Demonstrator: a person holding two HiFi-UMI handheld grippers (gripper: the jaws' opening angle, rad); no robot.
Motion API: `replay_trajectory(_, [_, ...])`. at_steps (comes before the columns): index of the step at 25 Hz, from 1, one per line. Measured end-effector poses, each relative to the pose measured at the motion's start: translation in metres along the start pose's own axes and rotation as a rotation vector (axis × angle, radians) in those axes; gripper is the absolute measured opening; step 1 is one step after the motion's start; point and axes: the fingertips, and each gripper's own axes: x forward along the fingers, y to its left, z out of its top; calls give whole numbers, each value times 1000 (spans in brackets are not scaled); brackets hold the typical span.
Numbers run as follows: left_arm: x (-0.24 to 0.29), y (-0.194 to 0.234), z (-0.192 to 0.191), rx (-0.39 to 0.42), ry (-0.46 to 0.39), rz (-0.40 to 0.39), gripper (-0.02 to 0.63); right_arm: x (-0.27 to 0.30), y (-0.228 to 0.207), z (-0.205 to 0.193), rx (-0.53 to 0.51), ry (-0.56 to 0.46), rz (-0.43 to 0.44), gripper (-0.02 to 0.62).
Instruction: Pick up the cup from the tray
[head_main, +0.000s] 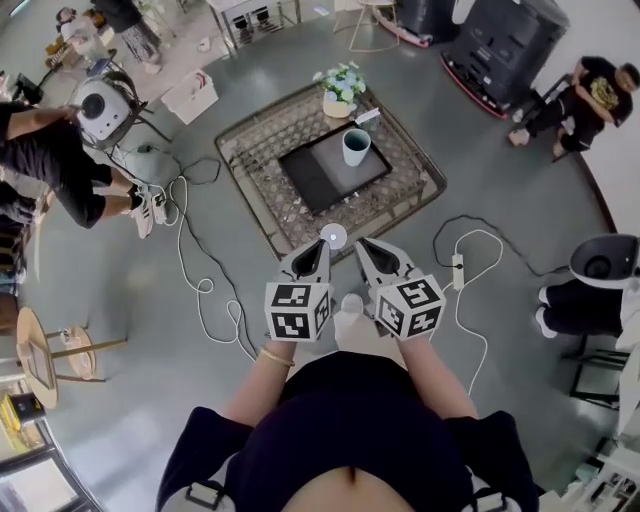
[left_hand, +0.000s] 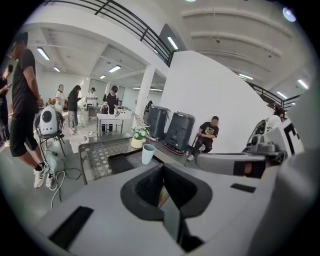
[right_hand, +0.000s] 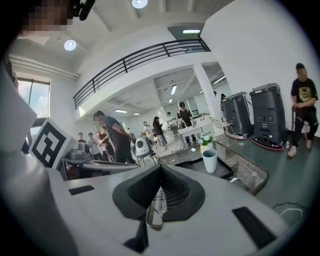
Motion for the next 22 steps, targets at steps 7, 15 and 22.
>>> replay_trajectory(7, [60, 7, 28, -58, -4, 30, 8, 33, -53, 29, -20, 24, 32, 8])
replay_trajectory(15, [107, 17, 50, -61, -1, 57, 8, 66, -89, 46, -19, 50, 61, 8])
replay_trajectory(22, [124, 26, 49, -35, 17, 85, 8, 80, -103, 47, 24, 48, 57, 8])
